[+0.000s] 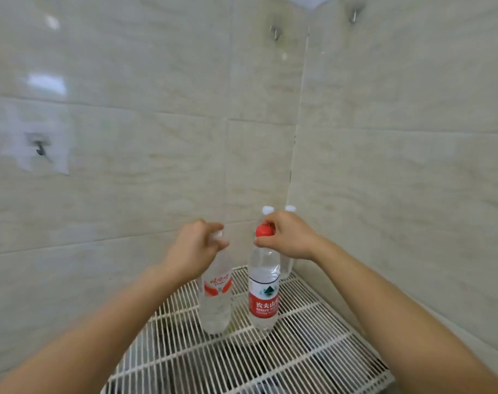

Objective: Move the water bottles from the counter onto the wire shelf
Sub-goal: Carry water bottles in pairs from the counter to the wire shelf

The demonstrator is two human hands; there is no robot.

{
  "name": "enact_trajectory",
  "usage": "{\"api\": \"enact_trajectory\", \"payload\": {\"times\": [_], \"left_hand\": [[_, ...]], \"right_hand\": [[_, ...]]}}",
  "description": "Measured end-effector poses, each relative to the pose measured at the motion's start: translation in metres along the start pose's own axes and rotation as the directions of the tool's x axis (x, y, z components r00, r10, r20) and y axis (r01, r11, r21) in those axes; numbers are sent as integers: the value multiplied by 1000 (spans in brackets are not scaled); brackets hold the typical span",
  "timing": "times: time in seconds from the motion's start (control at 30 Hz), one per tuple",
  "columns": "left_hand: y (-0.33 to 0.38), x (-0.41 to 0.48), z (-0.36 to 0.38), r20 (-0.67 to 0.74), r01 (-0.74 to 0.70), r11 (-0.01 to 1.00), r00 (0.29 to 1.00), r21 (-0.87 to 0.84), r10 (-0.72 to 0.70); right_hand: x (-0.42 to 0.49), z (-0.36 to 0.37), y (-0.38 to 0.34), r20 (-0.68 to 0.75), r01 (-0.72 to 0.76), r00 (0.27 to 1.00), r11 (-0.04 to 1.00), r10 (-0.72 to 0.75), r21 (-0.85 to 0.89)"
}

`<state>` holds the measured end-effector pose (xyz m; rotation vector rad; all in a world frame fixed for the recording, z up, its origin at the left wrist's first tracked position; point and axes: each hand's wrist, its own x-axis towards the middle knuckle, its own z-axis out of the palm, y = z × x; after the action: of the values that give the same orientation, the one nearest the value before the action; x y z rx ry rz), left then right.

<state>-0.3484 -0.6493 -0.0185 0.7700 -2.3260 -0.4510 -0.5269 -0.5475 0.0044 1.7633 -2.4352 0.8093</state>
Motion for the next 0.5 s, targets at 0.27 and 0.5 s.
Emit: {"api": "enact_trajectory", "payload": {"times": [0.27,0.5], "left_hand": [[-17,65,45,-21,168,984,986,54,-167],[-31,105,60,-26,192,974,981,119,-190]], "right_hand": [[81,31,37,26,28,999,998,-29,49],[122,53,51,41,6,999,999,-8,33]]}}
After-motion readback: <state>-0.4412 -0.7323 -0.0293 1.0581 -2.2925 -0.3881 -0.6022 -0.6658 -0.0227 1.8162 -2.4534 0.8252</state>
